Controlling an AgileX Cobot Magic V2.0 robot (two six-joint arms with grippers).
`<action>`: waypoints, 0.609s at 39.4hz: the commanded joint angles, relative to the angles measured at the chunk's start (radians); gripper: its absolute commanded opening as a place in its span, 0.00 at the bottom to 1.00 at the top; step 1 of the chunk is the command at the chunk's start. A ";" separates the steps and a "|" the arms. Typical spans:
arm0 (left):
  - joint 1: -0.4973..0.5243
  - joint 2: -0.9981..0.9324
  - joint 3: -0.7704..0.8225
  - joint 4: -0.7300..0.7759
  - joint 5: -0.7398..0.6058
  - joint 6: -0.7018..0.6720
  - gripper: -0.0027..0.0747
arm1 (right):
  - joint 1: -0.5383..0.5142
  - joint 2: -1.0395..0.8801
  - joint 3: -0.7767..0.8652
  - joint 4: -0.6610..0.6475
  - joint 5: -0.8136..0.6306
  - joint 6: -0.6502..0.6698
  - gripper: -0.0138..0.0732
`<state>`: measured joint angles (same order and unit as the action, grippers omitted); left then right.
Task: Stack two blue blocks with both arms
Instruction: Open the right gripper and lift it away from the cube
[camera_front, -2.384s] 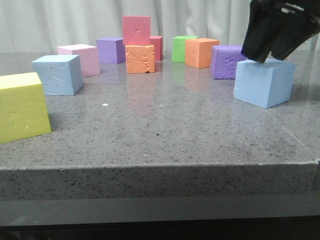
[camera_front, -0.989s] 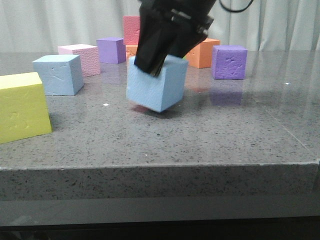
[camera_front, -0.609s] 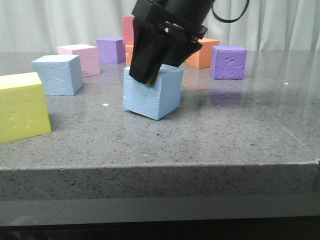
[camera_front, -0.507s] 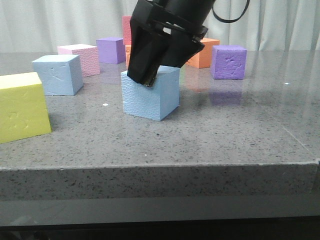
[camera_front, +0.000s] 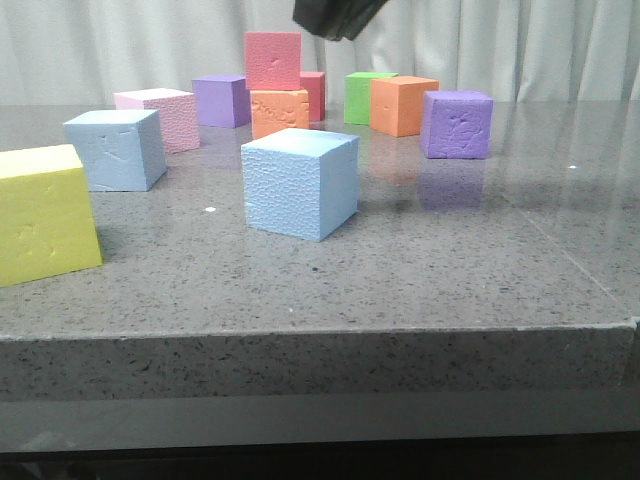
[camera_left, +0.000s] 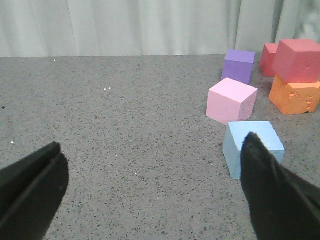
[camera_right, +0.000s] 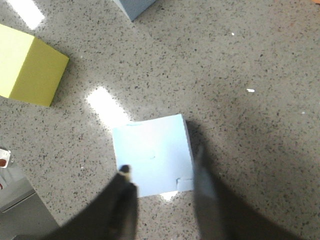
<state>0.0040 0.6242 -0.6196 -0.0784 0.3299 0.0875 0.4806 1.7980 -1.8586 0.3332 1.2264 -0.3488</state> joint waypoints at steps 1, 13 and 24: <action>-0.002 0.006 -0.031 -0.003 -0.078 -0.004 0.90 | -0.003 -0.074 -0.032 0.014 -0.014 0.004 0.24; -0.002 0.006 -0.031 -0.003 -0.078 -0.004 0.90 | -0.057 -0.177 -0.029 -0.136 0.044 0.117 0.09; -0.002 0.006 -0.031 -0.003 -0.078 -0.004 0.90 | -0.165 -0.365 0.084 -0.495 0.046 0.435 0.09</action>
<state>0.0040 0.6242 -0.6196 -0.0784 0.3299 0.0875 0.3436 1.5235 -1.8042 -0.0546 1.2521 0.0000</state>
